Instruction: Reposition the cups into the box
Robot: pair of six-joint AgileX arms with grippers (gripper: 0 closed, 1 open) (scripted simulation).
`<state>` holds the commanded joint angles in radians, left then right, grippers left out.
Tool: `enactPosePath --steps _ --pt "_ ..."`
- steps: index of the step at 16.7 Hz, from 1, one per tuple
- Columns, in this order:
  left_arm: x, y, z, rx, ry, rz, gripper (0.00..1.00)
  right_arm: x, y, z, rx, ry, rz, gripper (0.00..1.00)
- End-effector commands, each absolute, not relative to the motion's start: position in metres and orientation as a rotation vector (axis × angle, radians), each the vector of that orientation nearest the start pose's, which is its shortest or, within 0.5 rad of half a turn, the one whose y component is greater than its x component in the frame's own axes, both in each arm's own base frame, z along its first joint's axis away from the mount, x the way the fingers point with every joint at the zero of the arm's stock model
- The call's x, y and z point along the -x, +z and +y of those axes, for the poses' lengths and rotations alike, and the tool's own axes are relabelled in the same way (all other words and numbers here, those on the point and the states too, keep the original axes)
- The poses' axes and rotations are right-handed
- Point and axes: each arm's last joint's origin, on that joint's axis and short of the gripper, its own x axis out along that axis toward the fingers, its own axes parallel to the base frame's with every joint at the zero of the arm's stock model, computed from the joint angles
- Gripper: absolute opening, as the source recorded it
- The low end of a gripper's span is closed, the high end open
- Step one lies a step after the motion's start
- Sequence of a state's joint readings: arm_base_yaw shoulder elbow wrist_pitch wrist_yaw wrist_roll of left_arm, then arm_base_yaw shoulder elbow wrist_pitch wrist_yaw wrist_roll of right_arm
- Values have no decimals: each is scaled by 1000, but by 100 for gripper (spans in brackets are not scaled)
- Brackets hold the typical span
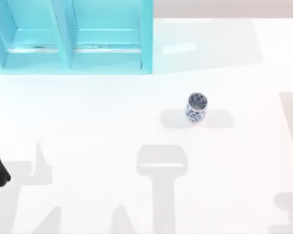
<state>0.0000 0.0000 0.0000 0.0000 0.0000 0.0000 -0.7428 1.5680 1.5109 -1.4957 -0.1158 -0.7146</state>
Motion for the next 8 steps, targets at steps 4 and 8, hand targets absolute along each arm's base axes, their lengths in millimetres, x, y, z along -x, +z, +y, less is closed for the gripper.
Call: enactPosePath --steps 4,8 --pt "-106 160 -1 0 0 0 100 -243 312 -172 -75 38 1498 100" --pt "-106 160 -1 0 0 0 100 -320 307 -124 -59 27 1529 100"
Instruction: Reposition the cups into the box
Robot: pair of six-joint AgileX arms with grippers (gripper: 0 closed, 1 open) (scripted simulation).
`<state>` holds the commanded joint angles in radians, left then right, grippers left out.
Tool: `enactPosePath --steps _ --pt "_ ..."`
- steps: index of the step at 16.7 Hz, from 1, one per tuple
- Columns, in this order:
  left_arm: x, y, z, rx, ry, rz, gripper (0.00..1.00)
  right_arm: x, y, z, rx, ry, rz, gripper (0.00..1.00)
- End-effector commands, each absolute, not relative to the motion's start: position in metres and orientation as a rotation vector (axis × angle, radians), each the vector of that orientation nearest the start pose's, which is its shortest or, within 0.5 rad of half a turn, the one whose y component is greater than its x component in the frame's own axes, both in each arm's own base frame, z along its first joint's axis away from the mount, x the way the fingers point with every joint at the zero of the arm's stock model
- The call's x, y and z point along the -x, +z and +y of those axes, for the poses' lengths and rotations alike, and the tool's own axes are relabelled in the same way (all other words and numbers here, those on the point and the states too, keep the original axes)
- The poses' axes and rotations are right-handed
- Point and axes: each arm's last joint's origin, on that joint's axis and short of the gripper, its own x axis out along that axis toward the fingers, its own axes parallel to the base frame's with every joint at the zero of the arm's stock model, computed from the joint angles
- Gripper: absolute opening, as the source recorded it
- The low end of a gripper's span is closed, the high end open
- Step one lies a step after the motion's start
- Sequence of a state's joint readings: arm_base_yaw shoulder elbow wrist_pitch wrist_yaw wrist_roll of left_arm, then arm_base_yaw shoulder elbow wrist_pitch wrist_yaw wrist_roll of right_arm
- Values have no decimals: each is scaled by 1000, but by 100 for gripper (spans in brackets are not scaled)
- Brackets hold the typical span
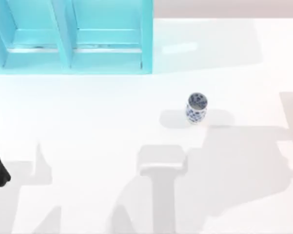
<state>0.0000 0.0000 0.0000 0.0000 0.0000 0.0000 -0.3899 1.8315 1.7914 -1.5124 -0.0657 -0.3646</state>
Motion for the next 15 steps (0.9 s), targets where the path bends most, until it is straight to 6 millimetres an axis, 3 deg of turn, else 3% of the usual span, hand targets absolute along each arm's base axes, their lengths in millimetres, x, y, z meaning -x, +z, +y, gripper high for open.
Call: enactPosePath --steps 3,6,9,11,13,15 --pt "-106 160 -1 0 0 0 100 -380 294 -47 -35 13 1542 100" --pt "-106 160 -1 0 0 0 100 -415 276 56 -14 -3 1535 100" --pt "-106 160 -1 0 0 0 100 -419 257 157 -3 -13 1512 100" --pt "-106 160 -1 0 0 0 100 -412 247 207 -3 -13 1493 100" --pt "-106 160 -1 0 0 0 100 -405 240 238 -6 -10 1478 100" --pt "-106 160 -1 0 0 0 100 -402 238 248 -7 -8 1472 100"
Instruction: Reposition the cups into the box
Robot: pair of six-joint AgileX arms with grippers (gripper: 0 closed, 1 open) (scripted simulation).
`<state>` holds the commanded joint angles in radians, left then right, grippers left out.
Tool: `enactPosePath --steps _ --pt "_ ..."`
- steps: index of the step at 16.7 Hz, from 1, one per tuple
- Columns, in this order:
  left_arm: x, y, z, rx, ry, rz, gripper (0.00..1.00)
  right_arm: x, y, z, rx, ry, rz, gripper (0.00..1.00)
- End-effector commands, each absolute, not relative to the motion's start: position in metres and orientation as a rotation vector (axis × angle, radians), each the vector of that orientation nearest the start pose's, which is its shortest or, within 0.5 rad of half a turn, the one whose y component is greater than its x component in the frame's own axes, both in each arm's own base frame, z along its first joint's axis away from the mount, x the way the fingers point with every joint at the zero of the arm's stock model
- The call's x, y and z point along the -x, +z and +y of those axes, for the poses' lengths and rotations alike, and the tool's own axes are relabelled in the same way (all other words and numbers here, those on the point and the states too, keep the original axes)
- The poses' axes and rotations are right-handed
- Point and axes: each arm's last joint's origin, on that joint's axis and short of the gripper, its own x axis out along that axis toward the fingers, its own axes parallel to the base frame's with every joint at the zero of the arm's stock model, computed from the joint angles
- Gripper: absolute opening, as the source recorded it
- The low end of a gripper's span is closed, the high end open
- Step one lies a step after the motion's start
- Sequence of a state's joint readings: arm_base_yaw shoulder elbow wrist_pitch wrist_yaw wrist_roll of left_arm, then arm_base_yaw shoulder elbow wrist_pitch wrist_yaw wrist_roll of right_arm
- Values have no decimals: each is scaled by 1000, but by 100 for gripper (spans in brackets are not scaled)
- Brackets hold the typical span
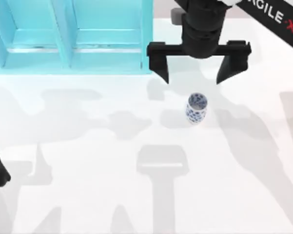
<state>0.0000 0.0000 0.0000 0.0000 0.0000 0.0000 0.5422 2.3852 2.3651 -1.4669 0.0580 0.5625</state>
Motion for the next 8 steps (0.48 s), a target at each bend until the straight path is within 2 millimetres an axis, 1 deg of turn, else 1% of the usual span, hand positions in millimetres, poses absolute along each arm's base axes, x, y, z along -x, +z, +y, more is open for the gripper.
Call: enactPosePath --steps 5,6,8 --pt "-106 160 -1 0 0 0 100 -402 238 247 -9 -8 1474 100" --pt "-106 160 -1 0 0 0 100 -403 234 247 -8 -8 1474 100" --pt "-106 160 -1 0 0 0 100 -406 219 248 -6 -10 1475 100"
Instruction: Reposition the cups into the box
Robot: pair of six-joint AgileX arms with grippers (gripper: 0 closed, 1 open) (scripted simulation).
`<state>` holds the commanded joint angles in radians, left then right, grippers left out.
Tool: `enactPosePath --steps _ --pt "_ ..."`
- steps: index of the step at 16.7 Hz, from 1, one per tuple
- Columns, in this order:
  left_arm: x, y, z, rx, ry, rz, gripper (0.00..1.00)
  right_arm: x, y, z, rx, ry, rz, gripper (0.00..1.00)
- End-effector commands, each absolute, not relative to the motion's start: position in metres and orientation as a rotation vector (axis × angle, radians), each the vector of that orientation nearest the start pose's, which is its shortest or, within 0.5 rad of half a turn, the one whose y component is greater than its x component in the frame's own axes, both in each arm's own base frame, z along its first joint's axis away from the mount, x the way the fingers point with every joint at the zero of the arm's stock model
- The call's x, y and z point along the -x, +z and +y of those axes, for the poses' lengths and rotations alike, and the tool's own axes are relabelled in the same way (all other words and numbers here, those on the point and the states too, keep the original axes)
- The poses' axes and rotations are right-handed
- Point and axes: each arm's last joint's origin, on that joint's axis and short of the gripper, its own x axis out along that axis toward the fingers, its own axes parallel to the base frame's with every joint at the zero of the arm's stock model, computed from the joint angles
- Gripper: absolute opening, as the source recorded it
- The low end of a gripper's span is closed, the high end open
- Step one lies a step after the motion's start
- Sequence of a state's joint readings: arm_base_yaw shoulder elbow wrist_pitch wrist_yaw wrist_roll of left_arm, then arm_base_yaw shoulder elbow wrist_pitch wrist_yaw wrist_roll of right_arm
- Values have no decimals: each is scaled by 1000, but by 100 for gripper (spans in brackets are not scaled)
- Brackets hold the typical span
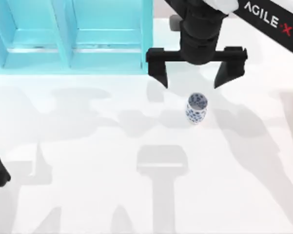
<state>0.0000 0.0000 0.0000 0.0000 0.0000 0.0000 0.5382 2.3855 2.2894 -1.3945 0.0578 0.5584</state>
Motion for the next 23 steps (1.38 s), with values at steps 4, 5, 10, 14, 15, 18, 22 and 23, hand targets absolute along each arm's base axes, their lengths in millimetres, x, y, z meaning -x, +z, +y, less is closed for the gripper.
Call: enactPosePath --steps 4,5,10,14,15,18,22,23 --pt "-106 160 -1 0 0 0 100 -413 170 249 -11 -5 1465 100" --pt "-106 160 -1 0 0 0 100 -413 158 249 -10 -5 1465 100" --pt "-106 160 -1 0 0 0 100 -412 138 248 -7 -8 1472 100" --pt "-106 160 -1 0 0 0 100 -412 138 248 -7 -8 1472 85" --pt "-106 160 -1 0 0 0 100 -412 138 248 -7 -8 1472 77" --pt "-106 160 -1 0 0 0 100 -412 138 248 -7 -8 1472 55" --pt "-106 160 -1 0 0 0 100 -412 138 248 -7 -8 1472 25" --pt "-106 160 -1 0 0 0 100 -412 138 248 -7 -8 1472 17"
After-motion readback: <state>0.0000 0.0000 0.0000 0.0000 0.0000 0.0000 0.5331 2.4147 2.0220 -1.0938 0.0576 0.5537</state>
